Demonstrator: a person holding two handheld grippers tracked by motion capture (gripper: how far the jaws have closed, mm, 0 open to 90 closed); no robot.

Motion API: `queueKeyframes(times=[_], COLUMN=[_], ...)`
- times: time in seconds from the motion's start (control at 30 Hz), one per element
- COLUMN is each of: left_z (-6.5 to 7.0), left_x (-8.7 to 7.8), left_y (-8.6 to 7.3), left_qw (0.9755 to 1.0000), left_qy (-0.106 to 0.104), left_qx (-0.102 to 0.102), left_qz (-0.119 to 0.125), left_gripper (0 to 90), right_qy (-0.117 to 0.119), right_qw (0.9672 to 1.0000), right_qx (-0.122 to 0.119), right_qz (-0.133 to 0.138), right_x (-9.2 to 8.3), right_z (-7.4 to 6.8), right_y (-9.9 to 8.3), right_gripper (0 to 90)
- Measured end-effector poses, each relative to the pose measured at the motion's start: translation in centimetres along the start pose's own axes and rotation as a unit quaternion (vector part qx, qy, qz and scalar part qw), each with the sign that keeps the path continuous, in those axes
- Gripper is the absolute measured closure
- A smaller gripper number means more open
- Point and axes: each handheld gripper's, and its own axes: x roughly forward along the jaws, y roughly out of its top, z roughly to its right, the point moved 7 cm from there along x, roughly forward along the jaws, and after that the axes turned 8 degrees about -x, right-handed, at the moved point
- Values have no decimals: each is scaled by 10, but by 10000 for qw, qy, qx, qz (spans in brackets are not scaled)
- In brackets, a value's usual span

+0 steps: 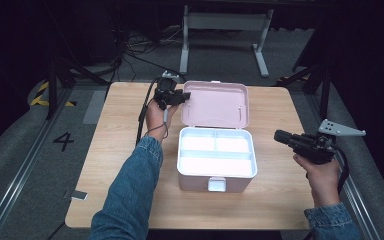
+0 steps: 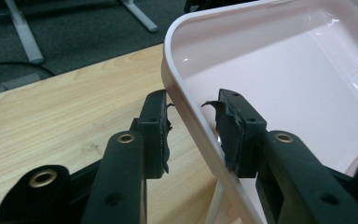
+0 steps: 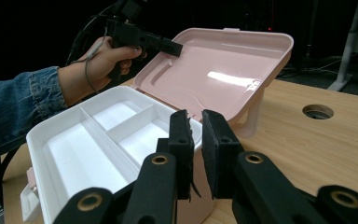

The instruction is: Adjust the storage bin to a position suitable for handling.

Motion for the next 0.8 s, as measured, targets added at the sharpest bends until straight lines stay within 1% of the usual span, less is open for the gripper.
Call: queueKeyframes(times=[0.07,0.1,0.13,0.17,0.2,0.23,0.3,0.37,0.43,0.57,0.6,0.7,0.8], left_z=[-1,-2,-1,-2,-3,-4,-5,-6,-7,-8,-8,-9,-10], left_x=[2,3,4,6,7,8,11,14,15,17,17,19,19], left_y=[-1,-2,-2,-3,-4,-4,-7,-9,-10,-12,-12,-14,-14], left_qw=[10000,10000,10000,10000,9999,9999,9998,9996,9994,9993,9992,9990,9989], left_qy=[0,46,18,53,55,51,34,29,46,10,16,-9,-17], left_qx=[20,42,27,54,19,31,-67,-97,-77,-108,-157,-185,-172], left_qz=[-5,-66,-28,-61,-105,-120,-197,-263,-319,-355,-367,-405,-436], left_gripper=[642,642,643,643,645,645,645,645,645,644,643,641,639], right_qy=[5,3,-9,-15,-1,-3,6,25,19,25,22,27,43], right_qw=[10000,10000,10000,10000,10000,10000,10000,10000,10000,10000,10000,10000,9999], right_qx=[-3,-13,-1,-5,7,38,28,63,60,64,71,60,77], right_qz=[9,18,12,16,20,17,-10,-15,-52,-56,-61,-65,-71], right_x=[0,-1,-1,-2,-2,-2,-1,0,1,2,2,2,3], right_z=[0,0,0,1,1,1,2,1,1,1,1,1,0], right_y=[0,0,0,0,0,-1,-1,-2,-2,-3,-3,-3,-4], right_gripper=[821,821,821,820,820,819,819,817,817,816,815,815,815])
